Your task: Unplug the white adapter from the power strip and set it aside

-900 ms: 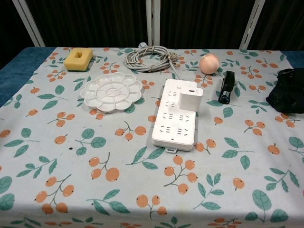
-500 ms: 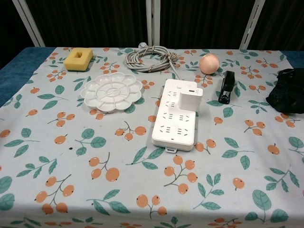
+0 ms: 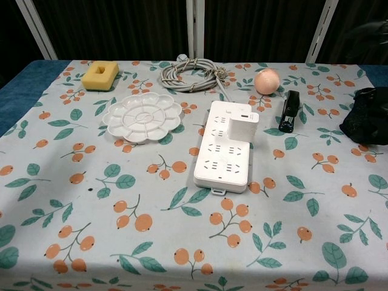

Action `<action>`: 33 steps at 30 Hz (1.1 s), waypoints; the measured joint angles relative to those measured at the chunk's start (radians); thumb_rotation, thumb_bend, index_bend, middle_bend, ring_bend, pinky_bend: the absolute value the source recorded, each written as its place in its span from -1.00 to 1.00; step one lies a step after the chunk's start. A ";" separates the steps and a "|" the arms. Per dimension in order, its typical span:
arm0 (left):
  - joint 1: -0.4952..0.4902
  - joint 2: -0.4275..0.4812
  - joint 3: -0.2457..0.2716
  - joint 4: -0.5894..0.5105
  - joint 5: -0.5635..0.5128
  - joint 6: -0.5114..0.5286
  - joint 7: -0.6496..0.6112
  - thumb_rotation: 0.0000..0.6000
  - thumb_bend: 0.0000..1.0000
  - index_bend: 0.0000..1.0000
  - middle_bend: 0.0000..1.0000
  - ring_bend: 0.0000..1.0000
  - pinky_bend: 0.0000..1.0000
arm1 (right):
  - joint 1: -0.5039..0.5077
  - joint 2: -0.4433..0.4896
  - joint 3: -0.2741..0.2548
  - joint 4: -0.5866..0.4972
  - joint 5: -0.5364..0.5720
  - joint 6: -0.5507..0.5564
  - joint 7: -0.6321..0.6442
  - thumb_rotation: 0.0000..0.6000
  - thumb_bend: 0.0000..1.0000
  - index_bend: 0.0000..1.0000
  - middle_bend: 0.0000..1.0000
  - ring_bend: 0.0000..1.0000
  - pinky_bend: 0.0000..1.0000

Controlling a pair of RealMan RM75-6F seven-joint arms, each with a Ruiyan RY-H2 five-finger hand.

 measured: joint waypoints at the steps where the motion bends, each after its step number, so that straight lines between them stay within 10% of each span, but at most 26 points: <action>1: -0.023 -0.008 -0.001 0.000 0.010 -0.029 -0.003 1.00 -0.43 -0.54 -0.61 -0.86 -0.83 | 0.021 -0.004 0.008 -0.008 0.008 -0.027 -0.026 1.00 -0.45 -1.00 -0.69 -0.99 -0.85; 15: -0.402 -0.341 -0.050 0.243 0.079 -0.415 -0.111 1.00 -0.56 -0.57 -0.61 -0.86 -0.83 | 0.304 -0.228 0.113 -0.004 0.428 -0.268 -0.483 1.00 -0.70 -1.00 -0.65 -0.98 -0.77; 33: -0.499 -0.544 -0.033 0.420 0.030 -0.436 -0.057 1.00 -0.58 -0.69 -0.73 -0.86 -0.82 | 0.418 -0.404 0.056 0.181 0.523 -0.288 -0.539 1.00 -0.53 -0.98 -0.60 -0.94 -0.76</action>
